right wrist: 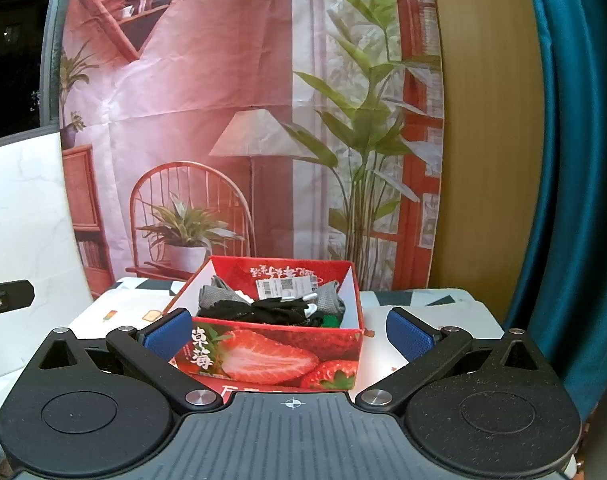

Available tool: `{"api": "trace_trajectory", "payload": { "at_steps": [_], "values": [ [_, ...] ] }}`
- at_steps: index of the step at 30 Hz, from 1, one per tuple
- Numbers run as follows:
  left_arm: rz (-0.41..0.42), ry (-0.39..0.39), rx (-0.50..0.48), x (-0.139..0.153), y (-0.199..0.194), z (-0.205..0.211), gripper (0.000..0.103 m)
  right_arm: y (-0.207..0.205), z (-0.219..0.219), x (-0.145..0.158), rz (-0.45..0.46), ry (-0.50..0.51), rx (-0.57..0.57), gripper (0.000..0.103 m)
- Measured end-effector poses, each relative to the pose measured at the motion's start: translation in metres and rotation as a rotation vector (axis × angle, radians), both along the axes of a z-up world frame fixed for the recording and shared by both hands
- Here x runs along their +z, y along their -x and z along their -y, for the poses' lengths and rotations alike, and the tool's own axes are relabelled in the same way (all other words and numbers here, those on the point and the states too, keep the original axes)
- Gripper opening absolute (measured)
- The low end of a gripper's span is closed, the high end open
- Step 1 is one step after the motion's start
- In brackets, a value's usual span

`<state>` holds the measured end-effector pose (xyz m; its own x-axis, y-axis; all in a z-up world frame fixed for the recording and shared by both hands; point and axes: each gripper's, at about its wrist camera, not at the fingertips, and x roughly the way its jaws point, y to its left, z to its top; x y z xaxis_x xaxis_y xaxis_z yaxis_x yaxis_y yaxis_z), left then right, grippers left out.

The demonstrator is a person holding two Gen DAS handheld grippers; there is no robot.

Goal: Organize soft objects

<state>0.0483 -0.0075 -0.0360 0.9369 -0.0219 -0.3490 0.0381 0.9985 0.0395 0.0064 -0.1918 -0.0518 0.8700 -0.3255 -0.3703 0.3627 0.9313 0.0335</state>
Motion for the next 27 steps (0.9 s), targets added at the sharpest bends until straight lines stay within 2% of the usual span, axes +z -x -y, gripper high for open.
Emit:
{"api": "trace_trajectory", "payload": {
  "at_steps": [27],
  "values": [
    [-0.003, 0.004, 0.003, 0.0009, -0.0012, -0.0008, 0.103, -0.0005, 0.0021, 0.0004, 0.001, -0.001, -0.007, 0.103]
  ]
}}
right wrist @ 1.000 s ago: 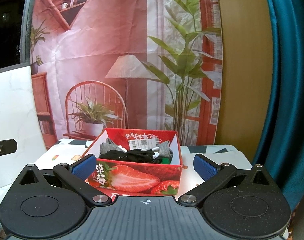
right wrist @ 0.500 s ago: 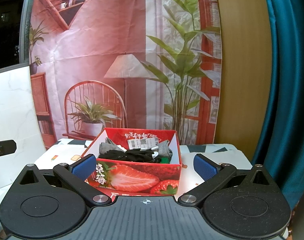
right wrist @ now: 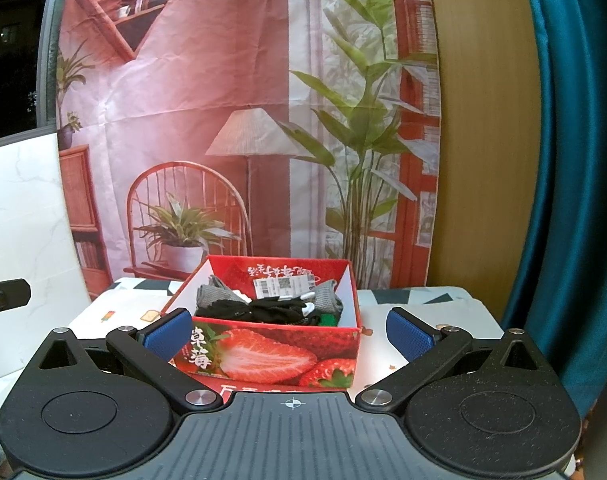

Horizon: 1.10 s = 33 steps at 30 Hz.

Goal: Organize soft objects

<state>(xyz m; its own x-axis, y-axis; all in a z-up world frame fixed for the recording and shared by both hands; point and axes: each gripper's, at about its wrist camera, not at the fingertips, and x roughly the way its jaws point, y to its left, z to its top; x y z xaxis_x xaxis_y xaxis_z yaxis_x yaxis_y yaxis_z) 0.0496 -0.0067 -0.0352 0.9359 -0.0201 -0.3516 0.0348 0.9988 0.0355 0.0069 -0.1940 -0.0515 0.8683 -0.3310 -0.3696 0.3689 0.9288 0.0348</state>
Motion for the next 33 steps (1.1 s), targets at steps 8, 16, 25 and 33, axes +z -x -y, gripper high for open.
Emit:
{"api": "trace_trajectory", "payload": {
  "at_steps": [8, 16, 25, 33],
  "values": [
    [0.011, 0.006, 0.0, 0.003, 0.001, 0.001, 0.103, 0.0, 0.003, -0.001, 0.004, -0.002, -0.006, 0.103],
    [0.016, 0.009, 0.0, 0.002, 0.001, 0.003, 0.103, 0.0, 0.005, -0.001, 0.007, -0.001, -0.007, 0.103],
    [0.072, 0.011, -0.009, 0.011, 0.006, 0.006, 0.103, 0.007, 0.002, 0.01, 0.043, 0.017, -0.013, 0.103],
    [0.095, 0.028, -0.016, 0.014, 0.009, 0.005, 0.103, 0.013, -0.003, 0.02, 0.068, 0.056, -0.017, 0.103]
  ]
}}
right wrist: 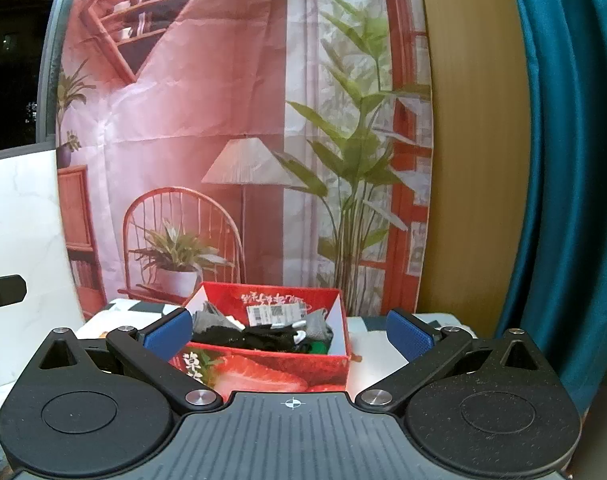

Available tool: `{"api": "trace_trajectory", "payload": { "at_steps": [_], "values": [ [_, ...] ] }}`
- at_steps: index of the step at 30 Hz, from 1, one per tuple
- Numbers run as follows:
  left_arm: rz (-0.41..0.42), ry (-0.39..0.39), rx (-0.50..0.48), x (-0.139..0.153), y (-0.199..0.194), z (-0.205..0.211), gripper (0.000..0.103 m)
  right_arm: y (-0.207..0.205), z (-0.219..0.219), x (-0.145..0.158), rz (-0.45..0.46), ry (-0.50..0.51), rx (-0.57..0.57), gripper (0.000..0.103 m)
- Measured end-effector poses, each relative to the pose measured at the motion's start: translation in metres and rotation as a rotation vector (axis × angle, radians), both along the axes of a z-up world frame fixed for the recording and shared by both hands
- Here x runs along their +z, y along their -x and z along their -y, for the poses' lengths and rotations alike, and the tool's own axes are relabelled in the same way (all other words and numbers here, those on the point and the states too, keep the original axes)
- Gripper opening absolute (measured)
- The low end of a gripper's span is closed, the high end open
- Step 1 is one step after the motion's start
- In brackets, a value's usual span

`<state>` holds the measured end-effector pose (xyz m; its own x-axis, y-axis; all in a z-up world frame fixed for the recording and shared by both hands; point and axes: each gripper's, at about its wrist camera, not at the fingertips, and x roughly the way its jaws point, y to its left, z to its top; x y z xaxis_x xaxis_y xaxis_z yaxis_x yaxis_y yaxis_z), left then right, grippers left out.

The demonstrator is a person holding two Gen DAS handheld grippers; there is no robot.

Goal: Organize soft objects

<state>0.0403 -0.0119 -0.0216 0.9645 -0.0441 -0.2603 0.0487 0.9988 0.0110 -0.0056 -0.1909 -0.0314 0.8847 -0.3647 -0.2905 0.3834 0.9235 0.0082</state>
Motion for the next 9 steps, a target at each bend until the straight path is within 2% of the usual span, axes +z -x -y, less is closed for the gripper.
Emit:
{"api": "trace_trajectory", "payload": {
  "at_steps": [9],
  "values": [
    [0.008, 0.012, -0.008, -0.0001, 0.0026, -0.0009, 0.103, 0.0014, 0.0009, 0.0019, 0.004, 0.001, 0.0, 0.103]
  ]
}}
